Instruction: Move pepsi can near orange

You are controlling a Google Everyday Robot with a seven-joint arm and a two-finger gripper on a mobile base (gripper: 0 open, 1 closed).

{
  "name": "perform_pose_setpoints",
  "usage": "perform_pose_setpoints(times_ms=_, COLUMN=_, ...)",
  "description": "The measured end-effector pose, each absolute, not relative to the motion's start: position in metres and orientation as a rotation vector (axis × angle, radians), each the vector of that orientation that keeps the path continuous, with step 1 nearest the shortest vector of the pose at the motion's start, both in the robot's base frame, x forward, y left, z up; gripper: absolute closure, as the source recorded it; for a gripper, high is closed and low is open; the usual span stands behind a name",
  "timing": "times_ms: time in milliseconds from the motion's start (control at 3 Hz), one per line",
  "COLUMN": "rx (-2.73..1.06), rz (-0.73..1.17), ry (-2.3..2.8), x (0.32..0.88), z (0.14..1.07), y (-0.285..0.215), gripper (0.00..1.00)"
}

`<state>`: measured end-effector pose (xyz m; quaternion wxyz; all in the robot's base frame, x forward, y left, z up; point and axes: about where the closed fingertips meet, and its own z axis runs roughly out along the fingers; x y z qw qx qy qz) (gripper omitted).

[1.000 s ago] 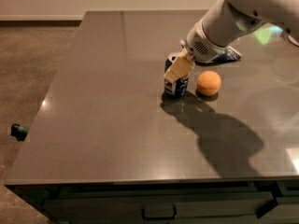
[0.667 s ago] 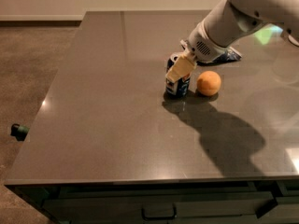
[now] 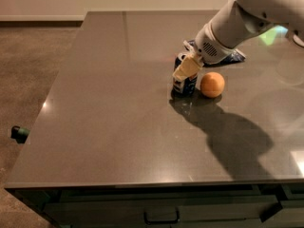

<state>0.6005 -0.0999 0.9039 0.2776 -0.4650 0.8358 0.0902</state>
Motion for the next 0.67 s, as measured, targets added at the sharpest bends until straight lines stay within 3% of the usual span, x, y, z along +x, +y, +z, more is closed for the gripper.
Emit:
perform_pose_setpoints(times_ms=333, rx=-1.240, rz=0.227, ry=2.243, x=0.6020, z=0.9041, y=-0.1074, gripper=0.00)
perform_pose_setpoints(times_ms=667, rx=-1.241, rz=0.227, ry=2.243, x=0.6020, z=0.9041, y=-0.1074, gripper=0.00)
